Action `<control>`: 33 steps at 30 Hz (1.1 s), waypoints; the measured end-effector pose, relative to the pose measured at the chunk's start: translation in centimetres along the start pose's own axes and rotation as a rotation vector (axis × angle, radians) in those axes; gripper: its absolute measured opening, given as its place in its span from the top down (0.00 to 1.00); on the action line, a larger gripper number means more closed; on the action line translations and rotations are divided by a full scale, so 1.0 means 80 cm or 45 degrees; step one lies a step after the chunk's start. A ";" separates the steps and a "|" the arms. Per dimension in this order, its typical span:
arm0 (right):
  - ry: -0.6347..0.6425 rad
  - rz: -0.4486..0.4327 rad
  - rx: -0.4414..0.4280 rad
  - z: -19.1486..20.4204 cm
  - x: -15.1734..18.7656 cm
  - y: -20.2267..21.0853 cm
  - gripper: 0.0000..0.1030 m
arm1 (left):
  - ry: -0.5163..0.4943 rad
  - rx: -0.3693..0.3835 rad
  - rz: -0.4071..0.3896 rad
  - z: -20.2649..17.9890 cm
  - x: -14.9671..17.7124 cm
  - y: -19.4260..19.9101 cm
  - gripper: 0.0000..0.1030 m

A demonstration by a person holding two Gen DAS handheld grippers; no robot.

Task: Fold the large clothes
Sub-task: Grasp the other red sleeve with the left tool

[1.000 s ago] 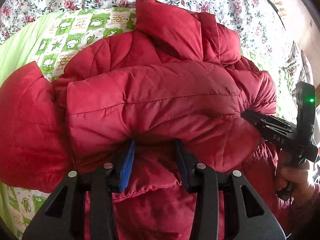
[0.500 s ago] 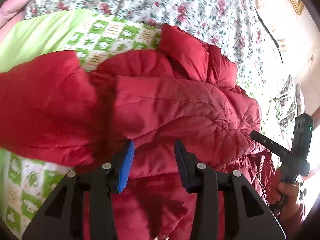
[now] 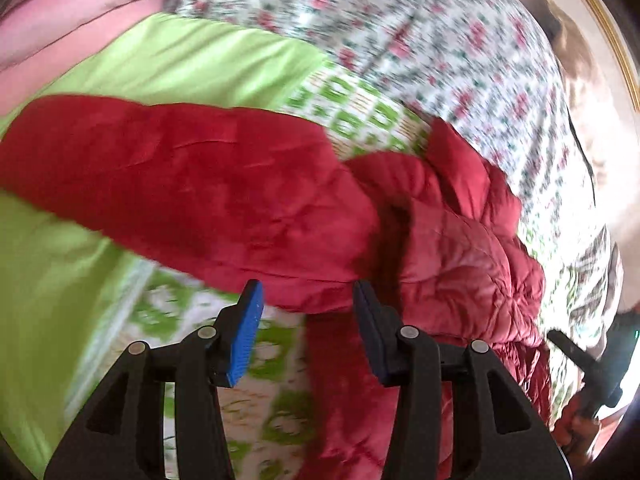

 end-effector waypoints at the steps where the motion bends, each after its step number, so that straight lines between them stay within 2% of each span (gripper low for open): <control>1: 0.009 0.003 -0.004 0.003 0.004 0.004 0.62 | 0.025 -0.010 -0.008 0.014 0.001 0.005 0.57; 5: 0.025 0.015 -0.018 0.011 0.017 0.016 0.61 | 0.091 -0.076 -0.034 0.058 0.003 0.019 0.57; 10: 0.044 0.042 -0.024 0.018 0.034 0.022 0.61 | 0.191 -0.110 -0.058 0.111 0.002 0.031 0.57; 11: 0.046 0.045 -0.026 0.019 0.037 0.023 0.61 | 0.208 -0.116 -0.062 0.121 0.001 0.032 0.51; 12: 0.050 0.045 -0.027 0.021 0.039 0.024 0.61 | 0.230 -0.122 -0.068 0.132 0.000 0.033 0.41; 13: 0.056 0.043 -0.029 0.023 0.041 0.025 0.61 | 0.263 -0.140 -0.080 0.145 0.000 0.034 0.39; 18: 0.060 0.042 -0.043 0.028 0.046 0.029 0.61 | 0.387 -0.133 -0.117 0.191 -0.003 0.035 0.39; 28: 0.044 0.033 -0.042 0.026 0.048 0.033 0.61 | 0.599 -0.210 -0.111 0.274 -0.011 0.003 0.39; 33: 0.044 0.030 -0.046 0.027 0.050 0.033 0.61 | 0.649 -0.202 -0.176 0.294 -0.028 -0.001 0.39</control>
Point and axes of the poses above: each gripper's, at about its wrist camera, not at the fingertips, and y roughly against the way its jaws point, z to its left, x to its underside, the point moved 9 cm from there along -y, roughly the way its jaws point, and after that the axes turned 11 degrees about -y, right-handed, at the moved point
